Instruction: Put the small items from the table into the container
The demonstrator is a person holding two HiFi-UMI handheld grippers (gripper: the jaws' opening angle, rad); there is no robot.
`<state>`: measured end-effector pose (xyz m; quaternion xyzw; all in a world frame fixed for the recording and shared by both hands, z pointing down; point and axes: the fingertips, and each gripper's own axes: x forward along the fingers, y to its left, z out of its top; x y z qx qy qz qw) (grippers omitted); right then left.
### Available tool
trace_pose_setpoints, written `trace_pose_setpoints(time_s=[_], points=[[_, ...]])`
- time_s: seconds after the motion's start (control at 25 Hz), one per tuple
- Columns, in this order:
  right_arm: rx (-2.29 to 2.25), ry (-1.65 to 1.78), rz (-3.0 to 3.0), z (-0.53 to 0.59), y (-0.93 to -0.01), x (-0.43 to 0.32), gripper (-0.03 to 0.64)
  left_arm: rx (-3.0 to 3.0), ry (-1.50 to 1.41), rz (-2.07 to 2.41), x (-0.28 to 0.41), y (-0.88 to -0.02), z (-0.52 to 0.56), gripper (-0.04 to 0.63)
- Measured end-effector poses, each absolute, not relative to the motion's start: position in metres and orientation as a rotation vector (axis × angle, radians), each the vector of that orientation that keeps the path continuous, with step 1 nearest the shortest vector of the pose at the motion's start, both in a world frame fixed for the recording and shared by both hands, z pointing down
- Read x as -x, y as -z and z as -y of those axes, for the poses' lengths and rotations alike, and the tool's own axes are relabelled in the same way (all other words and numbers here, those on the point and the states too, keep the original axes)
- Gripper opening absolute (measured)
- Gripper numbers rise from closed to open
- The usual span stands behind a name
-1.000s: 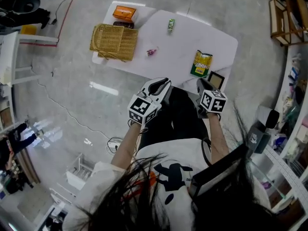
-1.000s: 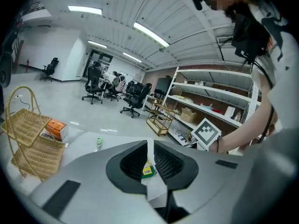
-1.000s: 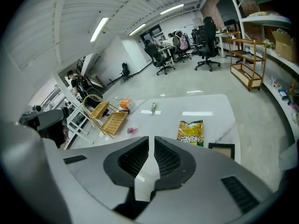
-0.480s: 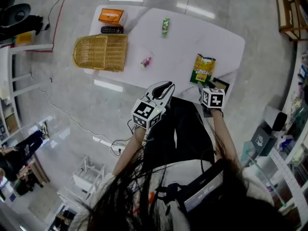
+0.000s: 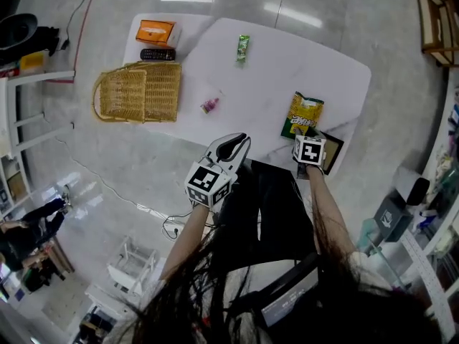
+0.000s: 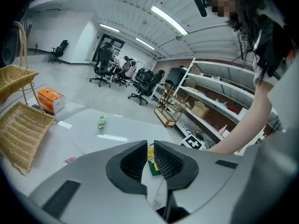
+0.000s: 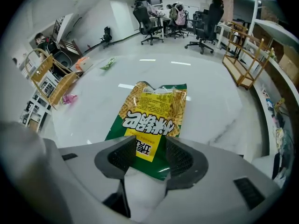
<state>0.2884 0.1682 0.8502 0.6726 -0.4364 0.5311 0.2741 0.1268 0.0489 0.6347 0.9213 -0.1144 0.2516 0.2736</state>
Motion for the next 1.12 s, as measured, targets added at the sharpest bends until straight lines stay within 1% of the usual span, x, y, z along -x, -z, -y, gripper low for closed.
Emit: trace_pose_setpoints(time_s=[0.12,0.2,0.32,0.4,0.56,0.88,1.12], points=[[-1.823,-1.427,1.165,-0.164,-0.854,-0.29,0.192,-2.466,-0.695,0.339,-0.121,-0.641,-0.04,0.038],[-1.8,-1.423,1.162,-0.166,-0.852,-0.292,0.158,-2.459,-0.69,0.362,-0.12,-0.641,-0.036,0.037],[-1.778,-1.441,1.182,-0.167,-0.848,-0.295,0.087,-2.456,-0.682,0.378,-0.12,-0.637,-0.032,0.038],[-1.767,-1.446,1.212,-0.163,-0.84,-0.296,0.071,-2.457,-0.685,0.378,-0.12,-0.634,-0.031,0.038],[-1.736,-1.427,1.295,-0.157,-0.825,-0.294,0.063,-2.46,-0.686,0.394,-0.119,-0.627,-0.032,0.037],[-1.695,-1.343,1.46,-0.141,-0.766,-0.289,0.063,-2.462,-0.658,0.505,-0.11,-0.599,-0.031,0.037],[-1.63,-1.267,1.555,-0.131,-0.722,-0.281,0.063,-2.459,-0.585,0.629,-0.106,-0.566,-0.025,0.037]])
